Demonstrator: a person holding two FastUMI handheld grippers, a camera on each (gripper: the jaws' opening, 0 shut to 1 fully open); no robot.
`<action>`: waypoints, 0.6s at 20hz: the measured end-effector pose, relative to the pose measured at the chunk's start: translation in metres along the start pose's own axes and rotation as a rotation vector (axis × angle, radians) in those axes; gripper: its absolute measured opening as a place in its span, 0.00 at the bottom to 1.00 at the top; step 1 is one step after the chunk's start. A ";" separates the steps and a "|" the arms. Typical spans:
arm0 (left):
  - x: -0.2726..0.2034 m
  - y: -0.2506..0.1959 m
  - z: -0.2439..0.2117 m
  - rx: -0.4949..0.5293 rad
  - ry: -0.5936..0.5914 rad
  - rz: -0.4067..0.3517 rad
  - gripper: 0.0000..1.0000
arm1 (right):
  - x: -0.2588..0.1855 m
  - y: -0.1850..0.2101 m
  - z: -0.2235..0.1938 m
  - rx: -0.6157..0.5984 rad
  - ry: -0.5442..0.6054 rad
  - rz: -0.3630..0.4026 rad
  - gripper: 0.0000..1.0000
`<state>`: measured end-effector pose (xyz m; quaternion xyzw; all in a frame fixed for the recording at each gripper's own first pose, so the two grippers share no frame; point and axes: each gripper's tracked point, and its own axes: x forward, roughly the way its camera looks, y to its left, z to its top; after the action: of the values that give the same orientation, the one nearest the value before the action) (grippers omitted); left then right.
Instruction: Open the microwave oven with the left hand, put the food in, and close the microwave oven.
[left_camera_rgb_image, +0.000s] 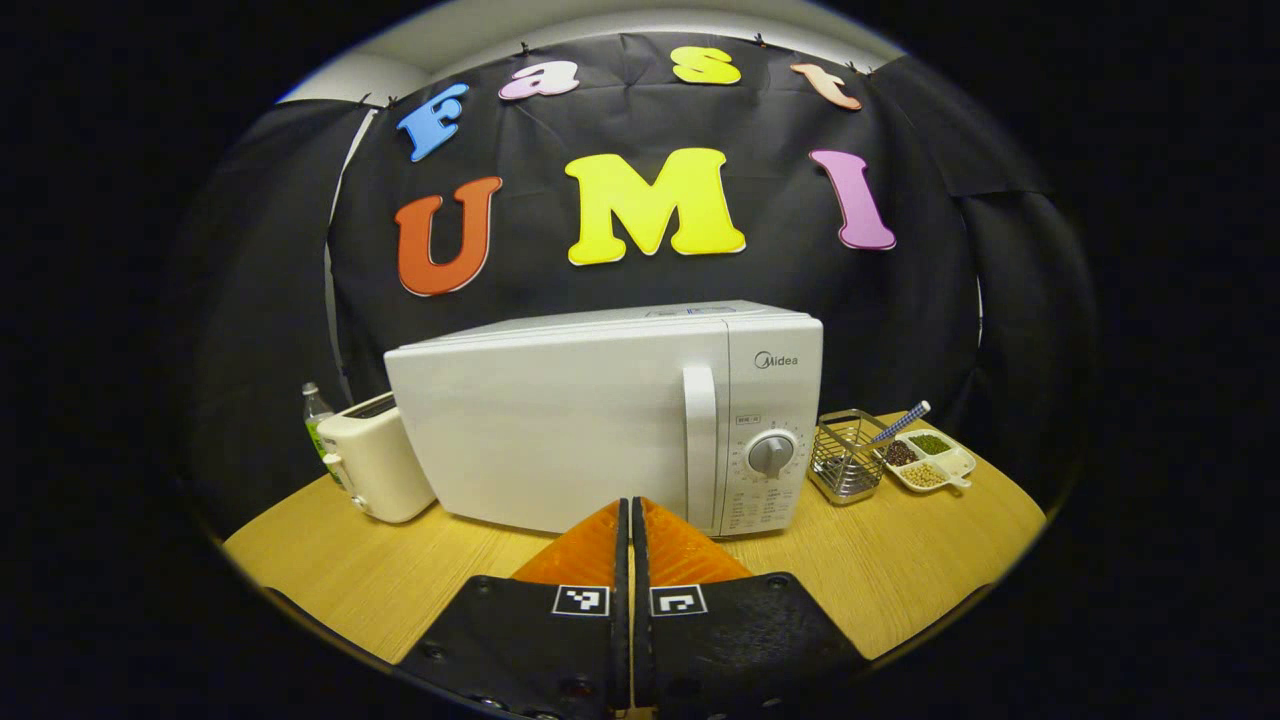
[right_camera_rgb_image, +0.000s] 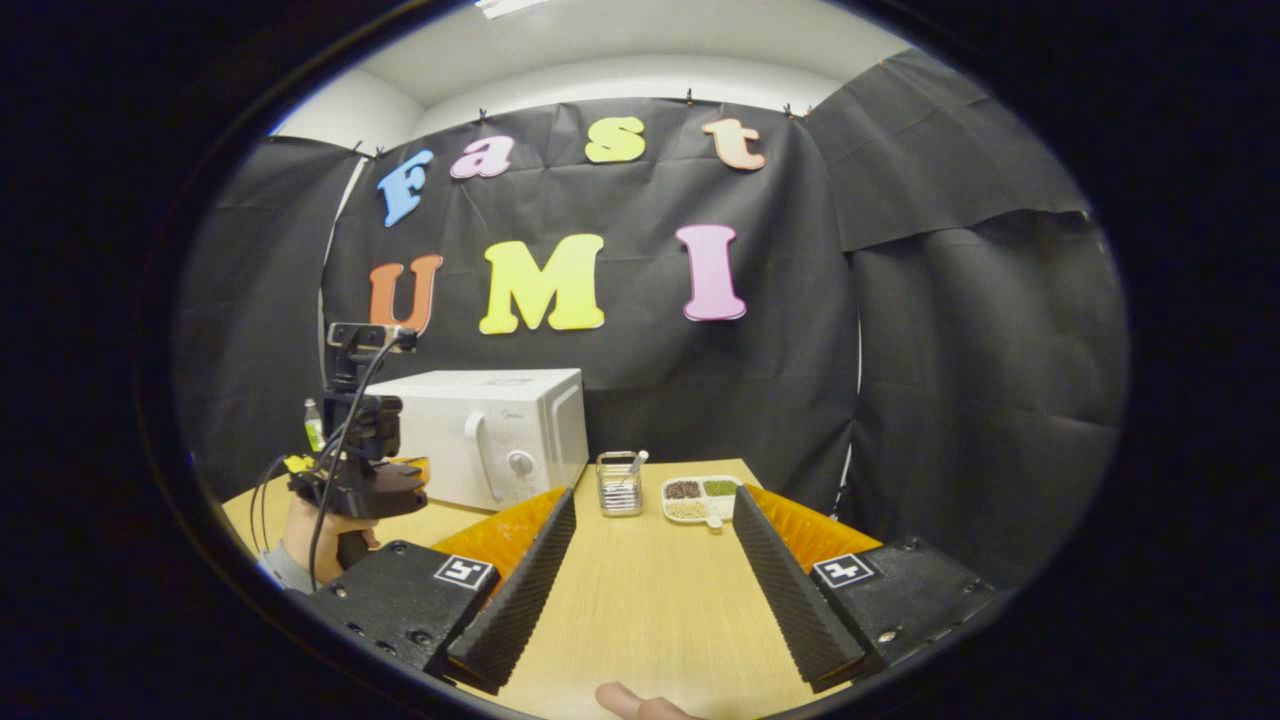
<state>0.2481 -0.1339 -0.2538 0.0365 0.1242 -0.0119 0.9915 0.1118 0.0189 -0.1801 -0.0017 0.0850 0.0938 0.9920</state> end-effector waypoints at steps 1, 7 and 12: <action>-0.019 0.004 0.005 0.017 -0.022 0.017 0.02 | -0.006 0.002 0.003 -0.001 -0.009 0.000 1.00; -0.112 0.039 0.018 -0.009 -0.134 0.115 0.97 | -0.040 0.013 0.014 0.001 -0.037 0.008 0.92; -0.190 0.071 0.022 -0.089 -0.256 0.158 0.96 | -0.060 0.025 0.018 0.007 -0.087 0.024 1.00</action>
<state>0.0715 -0.0616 -0.1802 0.0002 -0.0062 0.0671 0.9977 0.0517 0.0330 -0.1517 0.0068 0.0420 0.1052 0.9935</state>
